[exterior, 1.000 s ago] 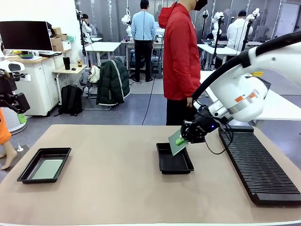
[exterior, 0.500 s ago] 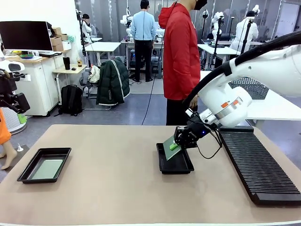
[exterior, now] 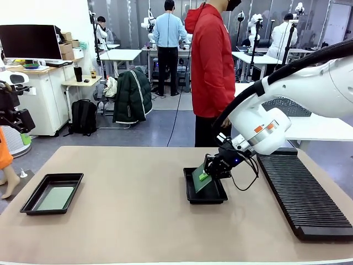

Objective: Inspect and transfer BCBs to ESD trays.
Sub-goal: Pick up the Blank PCB from the PCB Rack and place it in the right ESD tray.

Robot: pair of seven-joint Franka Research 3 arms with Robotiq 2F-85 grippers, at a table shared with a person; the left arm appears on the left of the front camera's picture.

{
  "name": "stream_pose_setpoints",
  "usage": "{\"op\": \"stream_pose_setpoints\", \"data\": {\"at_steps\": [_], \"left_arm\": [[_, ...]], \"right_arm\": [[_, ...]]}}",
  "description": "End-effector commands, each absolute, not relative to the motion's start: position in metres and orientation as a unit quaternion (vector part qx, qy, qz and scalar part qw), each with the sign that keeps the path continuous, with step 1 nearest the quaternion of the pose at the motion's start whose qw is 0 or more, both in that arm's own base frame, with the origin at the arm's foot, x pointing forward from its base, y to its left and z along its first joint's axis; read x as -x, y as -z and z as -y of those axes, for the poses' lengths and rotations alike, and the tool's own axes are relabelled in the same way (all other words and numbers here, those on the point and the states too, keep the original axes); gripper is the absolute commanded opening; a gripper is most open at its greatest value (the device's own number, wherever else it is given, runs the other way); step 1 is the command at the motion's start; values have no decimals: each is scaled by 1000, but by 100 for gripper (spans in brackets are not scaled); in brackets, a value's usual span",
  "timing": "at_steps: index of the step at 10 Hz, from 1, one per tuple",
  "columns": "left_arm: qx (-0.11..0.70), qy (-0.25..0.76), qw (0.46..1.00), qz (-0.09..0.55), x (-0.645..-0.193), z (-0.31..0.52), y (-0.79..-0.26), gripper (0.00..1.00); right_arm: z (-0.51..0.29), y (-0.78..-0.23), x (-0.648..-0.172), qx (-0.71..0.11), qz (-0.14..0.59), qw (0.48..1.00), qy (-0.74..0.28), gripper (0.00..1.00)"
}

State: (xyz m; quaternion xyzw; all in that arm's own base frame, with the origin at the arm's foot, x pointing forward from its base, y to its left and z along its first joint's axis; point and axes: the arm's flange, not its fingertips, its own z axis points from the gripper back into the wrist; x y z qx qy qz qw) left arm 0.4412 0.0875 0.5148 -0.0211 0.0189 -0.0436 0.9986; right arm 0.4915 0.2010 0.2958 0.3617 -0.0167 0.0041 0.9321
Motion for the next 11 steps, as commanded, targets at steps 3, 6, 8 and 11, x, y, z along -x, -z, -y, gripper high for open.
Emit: {"op": "stream_pose_setpoints", "data": {"at_steps": [3, 6, 8, 11], "left_arm": [[21, 43, 999, -17, -440, -87, -514, 100], [21, 43, 999, -17, -440, -87, -514, 100], [21, 43, 999, -17, -440, -87, -514, 100], [21, 43, 999, -17, -440, -87, -514, 100]], "right_arm": [[-212, -286, -494, -358, 13, 933, 20, 3], [-209, -285, -493, -352, 13, 936, 28, 3], [-203, -284, -490, -358, 3, 934, 13, 3], [-203, -284, -490, -358, 3, 934, 13, 3]]}}
